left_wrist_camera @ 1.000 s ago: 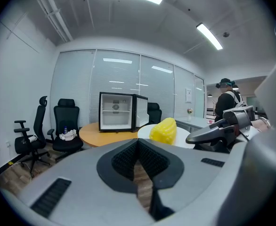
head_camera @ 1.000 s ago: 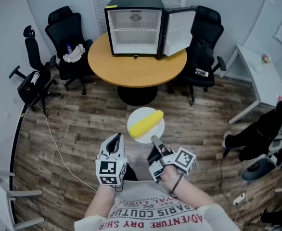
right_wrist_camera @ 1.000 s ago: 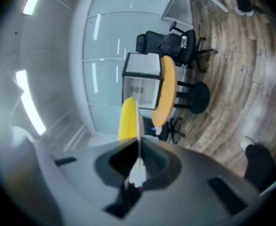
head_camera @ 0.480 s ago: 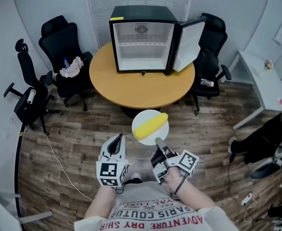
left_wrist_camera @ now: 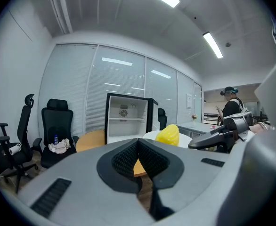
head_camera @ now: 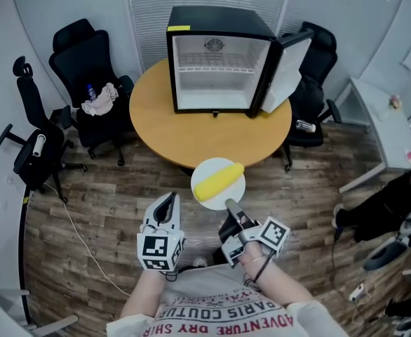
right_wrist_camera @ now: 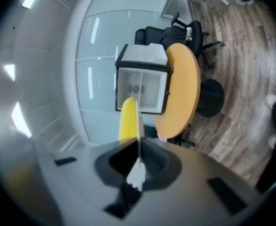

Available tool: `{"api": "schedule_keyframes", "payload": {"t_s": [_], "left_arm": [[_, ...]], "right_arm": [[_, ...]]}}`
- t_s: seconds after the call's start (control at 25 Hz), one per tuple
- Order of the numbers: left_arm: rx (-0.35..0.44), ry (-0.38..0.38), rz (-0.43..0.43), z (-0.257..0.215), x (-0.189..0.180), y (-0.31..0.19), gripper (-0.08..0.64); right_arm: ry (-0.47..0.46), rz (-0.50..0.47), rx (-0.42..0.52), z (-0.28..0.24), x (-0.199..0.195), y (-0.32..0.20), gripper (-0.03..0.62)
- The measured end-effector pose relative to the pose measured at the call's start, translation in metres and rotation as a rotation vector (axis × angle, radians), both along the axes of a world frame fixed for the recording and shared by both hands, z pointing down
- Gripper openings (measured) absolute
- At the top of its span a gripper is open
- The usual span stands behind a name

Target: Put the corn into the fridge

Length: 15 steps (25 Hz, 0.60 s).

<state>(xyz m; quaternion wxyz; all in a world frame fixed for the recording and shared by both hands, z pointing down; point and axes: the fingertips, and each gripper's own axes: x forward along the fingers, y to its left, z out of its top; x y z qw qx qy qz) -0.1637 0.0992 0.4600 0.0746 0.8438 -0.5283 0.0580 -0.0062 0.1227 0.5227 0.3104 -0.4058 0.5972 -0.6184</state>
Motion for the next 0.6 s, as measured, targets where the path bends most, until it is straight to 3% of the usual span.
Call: {"api": "schedule_keyframes", "payload": {"t_s": [0.28,0.6], "left_arm": [[-0.014,-0.012,-0.025,0.010,0.005,-0.053,0.028],[-0.006,-0.030,-0.074,0.012,0.034,-0.146,0.028]], "right_arm": [[-0.013,-0.045,-0.006,0.009,0.000,-0.057,0.038],[-0.028,-0.099,0.006,0.012,0.028,-0.160,0.038]]}}
